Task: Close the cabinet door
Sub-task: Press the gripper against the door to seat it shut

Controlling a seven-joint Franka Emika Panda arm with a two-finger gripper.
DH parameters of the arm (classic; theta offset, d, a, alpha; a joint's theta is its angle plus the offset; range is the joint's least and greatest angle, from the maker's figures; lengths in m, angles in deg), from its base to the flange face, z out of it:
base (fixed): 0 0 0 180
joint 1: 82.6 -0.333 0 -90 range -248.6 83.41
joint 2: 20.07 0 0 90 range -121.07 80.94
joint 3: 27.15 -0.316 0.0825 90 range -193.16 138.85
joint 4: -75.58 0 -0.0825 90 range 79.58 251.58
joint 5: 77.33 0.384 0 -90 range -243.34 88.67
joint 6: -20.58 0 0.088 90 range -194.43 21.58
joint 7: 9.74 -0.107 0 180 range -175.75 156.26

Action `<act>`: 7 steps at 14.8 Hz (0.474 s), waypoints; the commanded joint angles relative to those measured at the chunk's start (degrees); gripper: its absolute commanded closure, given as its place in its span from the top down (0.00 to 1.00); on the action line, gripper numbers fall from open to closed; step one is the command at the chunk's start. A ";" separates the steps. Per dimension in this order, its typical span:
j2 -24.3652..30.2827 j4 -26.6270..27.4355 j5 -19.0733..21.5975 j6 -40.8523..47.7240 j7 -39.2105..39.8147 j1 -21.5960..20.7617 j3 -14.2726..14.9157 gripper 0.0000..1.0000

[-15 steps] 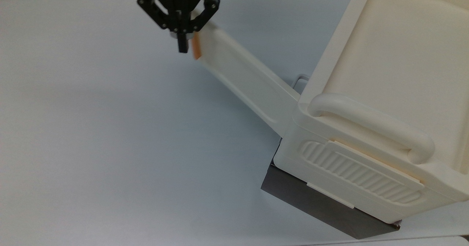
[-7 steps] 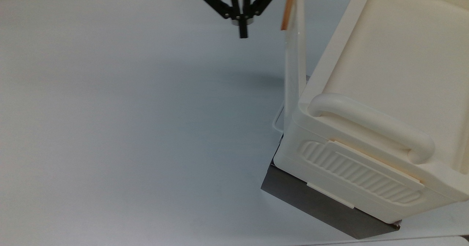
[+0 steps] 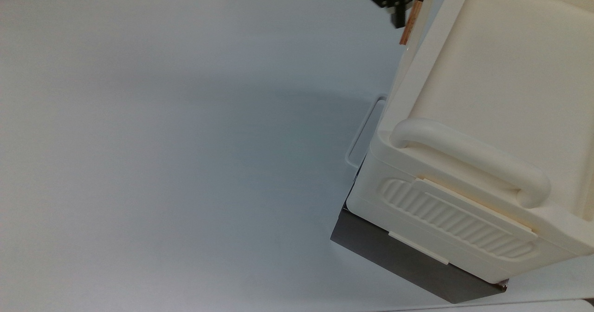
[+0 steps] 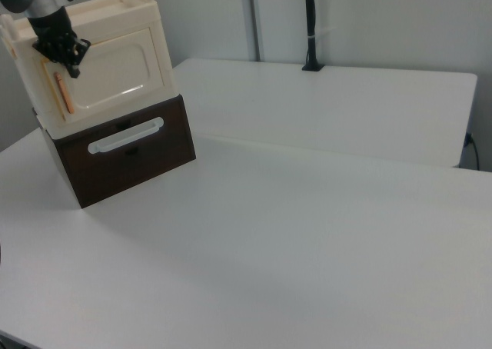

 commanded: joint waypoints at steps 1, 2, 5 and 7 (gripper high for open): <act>0.17 0.80 4.91 -5.65 1.61 -0.96 0.43 0.00; 0.17 0.89 5.62 -6.54 1.62 -0.87 0.42 0.00; 0.08 0.98 6.15 -6.55 1.79 -0.61 0.42 0.00; 0.08 1.15 6.33 -6.03 3.10 -0.26 0.42 0.00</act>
